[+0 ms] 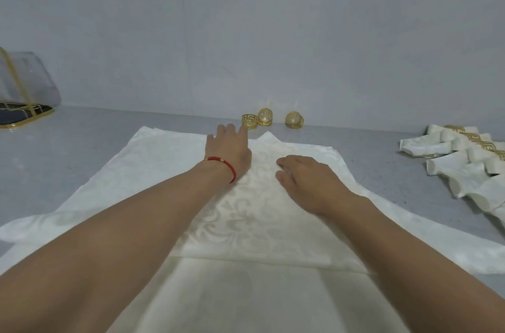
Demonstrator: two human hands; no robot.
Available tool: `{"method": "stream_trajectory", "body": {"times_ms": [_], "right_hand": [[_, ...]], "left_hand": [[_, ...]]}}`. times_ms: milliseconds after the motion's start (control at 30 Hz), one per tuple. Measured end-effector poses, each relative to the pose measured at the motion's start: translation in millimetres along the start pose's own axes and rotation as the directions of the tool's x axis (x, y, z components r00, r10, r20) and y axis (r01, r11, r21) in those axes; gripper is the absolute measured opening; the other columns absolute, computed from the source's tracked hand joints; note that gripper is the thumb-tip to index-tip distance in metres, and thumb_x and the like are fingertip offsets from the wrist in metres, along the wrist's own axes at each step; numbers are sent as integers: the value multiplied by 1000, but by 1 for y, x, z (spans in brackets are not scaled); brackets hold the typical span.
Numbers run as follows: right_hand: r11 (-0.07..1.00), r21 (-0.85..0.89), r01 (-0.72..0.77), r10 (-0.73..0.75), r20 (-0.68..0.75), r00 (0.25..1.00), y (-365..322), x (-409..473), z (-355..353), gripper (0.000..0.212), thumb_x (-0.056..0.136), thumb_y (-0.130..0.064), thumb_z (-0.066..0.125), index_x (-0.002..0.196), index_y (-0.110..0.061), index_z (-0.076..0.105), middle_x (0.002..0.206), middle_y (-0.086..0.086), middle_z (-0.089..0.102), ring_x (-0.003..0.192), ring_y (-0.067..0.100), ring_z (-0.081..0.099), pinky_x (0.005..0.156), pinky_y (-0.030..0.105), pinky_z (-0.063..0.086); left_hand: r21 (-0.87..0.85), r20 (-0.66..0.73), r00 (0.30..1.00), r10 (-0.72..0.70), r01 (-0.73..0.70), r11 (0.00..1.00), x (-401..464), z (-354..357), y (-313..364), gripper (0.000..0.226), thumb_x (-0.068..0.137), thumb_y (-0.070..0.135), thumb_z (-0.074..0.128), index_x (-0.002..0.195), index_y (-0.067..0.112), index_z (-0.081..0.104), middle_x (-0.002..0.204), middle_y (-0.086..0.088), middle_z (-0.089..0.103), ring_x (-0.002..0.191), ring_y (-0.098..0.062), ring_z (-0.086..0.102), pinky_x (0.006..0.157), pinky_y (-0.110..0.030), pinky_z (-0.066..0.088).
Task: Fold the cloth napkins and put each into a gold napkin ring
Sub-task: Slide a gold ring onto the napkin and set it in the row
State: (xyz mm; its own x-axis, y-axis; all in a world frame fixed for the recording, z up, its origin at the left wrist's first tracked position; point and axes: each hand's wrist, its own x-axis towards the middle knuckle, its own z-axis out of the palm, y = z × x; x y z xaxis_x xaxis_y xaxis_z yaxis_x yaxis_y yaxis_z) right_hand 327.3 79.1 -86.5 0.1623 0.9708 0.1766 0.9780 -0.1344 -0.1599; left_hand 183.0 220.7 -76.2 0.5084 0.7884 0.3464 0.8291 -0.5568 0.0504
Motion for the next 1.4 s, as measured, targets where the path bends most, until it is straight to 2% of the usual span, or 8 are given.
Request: {"method": "stream_trajectory", "body": {"times_ms": [133, 467, 567, 700, 900, 1133, 1267, 1400], "right_hand": [[999, -51, 17, -14, 49, 999, 3, 6, -1, 46, 108, -41, 31, 148, -22, 45, 152, -4, 49, 140, 21, 43, 112, 46, 34], [1000, -25, -1, 4, 114, 993, 4, 16, -9, 40, 109, -40, 30, 135, -19, 51, 140, -2, 55, 131, 23, 49, 108, 45, 37], [999, 22, -32, 31, 51, 998, 6, 25, -9, 30, 106, -39, 34, 105, -19, 56, 107, -1, 60, 105, 29, 57, 89, 42, 45], [994, 31, -106, 108, -101, 989, 12, 57, -4, 26, 101, -28, 44, 110, -12, 62, 107, 6, 65, 102, 31, 59, 91, 46, 49], [962, 149, -228, 254, -188, 949, 15, 118, 5, 27, 95, -11, 57, 117, 2, 68, 121, 17, 65, 111, 40, 62, 92, 47, 54], [923, 308, -231, 300, -200, 933, 7, 146, 19, 18, 91, -13, 57, 91, -25, 71, 114, 8, 67, 98, 29, 66, 87, 43, 56], [934, 301, -192, 271, -250, 929, 3, 142, 17, 20, 89, -5, 56, 86, -16, 72, 98, 3, 70, 88, 26, 67, 81, 41, 58], [962, 255, -100, 174, -287, 942, 3, 128, 15, 19, 87, -3, 58, 88, -15, 72, 91, 3, 71, 85, 24, 65, 78, 36, 56]], "left_hand": [[-142, 127, 947, 295, -277, 951, -2, 13, 14, 36, 101, 29, 33, 130, 18, 53, 131, -3, 51, 129, -24, 40, 106, -46, 35], [-188, 293, 925, 240, -190, 963, 7, 16, 18, 34, 103, 29, 23, 121, 15, 48, 132, -4, 48, 130, -24, 38, 111, -52, 27], [-195, 269, 936, 228, -179, 964, 8, 20, 17, 30, 102, 29, 25, 114, 16, 49, 127, -3, 49, 126, -23, 40, 109, -51, 29], [-212, 194, 958, 214, -172, 962, 7, 27, 17, 21, 101, 29, 26, 94, 18, 42, 106, 1, 44, 115, -22, 44, 105, -49, 33], [-209, 219, 952, 215, -170, 963, 6, 28, 17, 43, 103, 31, 21, 137, 16, 44, 158, -4, 31, 143, -21, 27, 117, -49, 21], [-223, 182, 958, 223, -180, 958, 4, 30, 17, 46, 106, 35, 17, 137, 19, 47, 152, -2, 39, 140, -20, 31, 117, -49, 21], [-235, 202, 959, 200, -151, 960, 3, 26, 16, 41, 105, 34, 19, 128, 17, 48, 137, -1, 49, 130, -22, 40, 112, -47, 27], [-384, 230, 967, 112, -16, 923, -2, 15, 16, 55, 103, 34, 27, 155, 17, 21, 160, -6, 30, 141, -27, 35, 122, -43, 15]]}}
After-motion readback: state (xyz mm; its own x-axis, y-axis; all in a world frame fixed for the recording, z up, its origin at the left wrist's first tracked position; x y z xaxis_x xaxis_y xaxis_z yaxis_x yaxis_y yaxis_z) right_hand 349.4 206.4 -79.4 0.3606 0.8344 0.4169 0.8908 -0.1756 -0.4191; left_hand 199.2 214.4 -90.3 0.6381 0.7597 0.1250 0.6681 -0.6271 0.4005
